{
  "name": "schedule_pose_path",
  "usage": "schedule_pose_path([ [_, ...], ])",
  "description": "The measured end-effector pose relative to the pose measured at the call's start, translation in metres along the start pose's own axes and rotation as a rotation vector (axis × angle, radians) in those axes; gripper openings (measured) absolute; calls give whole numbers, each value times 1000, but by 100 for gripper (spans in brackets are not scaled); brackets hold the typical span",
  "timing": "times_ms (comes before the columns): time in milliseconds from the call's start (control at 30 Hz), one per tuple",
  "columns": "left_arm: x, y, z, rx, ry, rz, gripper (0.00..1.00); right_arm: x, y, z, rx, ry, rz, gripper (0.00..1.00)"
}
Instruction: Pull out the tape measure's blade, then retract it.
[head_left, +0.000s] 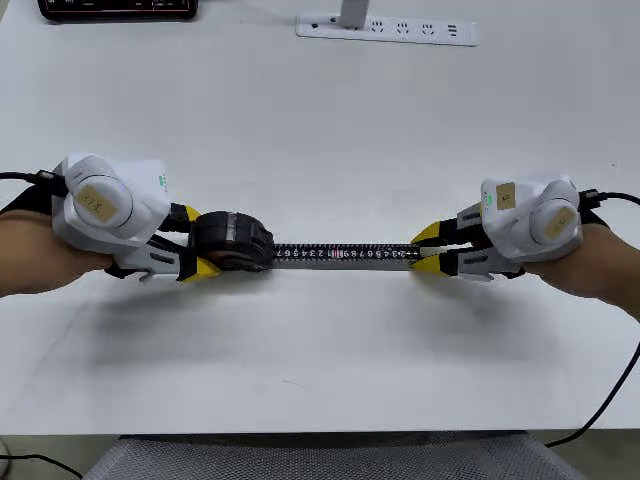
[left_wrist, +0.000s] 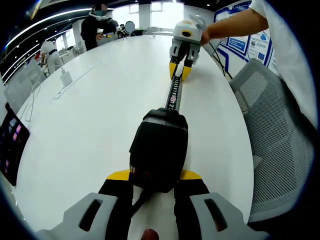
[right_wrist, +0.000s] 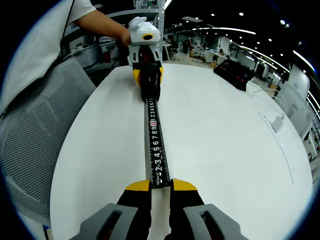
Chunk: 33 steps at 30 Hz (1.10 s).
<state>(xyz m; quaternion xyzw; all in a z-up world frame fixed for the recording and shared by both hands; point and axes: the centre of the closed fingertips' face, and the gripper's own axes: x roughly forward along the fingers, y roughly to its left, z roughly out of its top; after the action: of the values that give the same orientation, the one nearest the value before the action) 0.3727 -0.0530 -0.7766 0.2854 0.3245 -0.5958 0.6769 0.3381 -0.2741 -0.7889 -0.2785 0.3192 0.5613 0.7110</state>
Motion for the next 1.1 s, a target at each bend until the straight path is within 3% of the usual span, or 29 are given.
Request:
schedule_pose_path([
  [1100, 0, 0, 0, 5, 0, -2, 26, -22, 1, -26, 14, 48, -11, 9],
])
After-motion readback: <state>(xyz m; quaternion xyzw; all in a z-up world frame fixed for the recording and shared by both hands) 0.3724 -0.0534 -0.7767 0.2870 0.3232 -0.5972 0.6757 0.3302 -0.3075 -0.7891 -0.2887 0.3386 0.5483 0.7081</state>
